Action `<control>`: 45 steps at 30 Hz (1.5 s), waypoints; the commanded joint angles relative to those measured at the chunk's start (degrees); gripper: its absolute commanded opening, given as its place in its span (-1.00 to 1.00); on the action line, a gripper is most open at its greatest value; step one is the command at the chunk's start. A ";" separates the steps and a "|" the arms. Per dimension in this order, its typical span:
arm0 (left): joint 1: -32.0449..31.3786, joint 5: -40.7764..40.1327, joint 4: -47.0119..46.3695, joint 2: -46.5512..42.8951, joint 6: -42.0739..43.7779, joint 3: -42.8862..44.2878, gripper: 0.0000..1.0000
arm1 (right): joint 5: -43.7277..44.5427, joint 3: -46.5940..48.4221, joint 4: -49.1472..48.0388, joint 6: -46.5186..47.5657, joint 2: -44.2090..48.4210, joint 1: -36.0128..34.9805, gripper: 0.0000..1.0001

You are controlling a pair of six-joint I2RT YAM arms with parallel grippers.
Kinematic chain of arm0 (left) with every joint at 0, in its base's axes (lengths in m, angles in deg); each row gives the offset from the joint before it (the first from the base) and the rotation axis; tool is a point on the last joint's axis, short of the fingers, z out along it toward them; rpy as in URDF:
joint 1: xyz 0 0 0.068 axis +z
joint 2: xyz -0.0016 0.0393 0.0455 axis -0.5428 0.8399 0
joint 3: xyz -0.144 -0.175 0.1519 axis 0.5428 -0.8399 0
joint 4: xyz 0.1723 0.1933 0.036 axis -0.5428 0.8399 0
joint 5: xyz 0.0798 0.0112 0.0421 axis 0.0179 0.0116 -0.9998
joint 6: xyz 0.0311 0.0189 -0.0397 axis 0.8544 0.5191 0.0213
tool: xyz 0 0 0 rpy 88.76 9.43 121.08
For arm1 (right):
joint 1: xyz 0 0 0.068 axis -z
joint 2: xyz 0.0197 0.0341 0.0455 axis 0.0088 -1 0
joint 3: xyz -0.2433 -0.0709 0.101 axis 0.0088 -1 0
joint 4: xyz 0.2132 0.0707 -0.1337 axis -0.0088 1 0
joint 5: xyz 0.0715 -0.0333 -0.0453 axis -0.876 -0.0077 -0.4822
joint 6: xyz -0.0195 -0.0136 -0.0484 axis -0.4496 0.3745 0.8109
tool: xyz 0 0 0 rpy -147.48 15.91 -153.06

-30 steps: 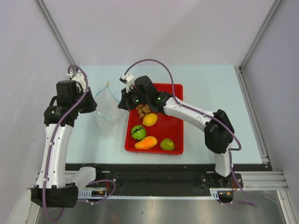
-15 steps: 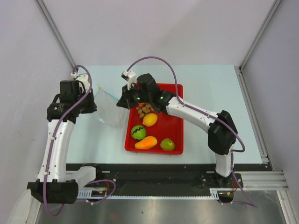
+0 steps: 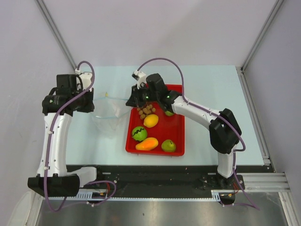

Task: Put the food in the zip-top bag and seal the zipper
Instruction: Open the zipper of the food storage bag, then pick up the fake vegetable from the bin.

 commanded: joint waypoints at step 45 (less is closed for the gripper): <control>-9.67 -2.85 -8.47 13.73 -8.12 -3.26 -0.99 | 10.32 14.16 20.73 49.50 -18.80 16.18 0.99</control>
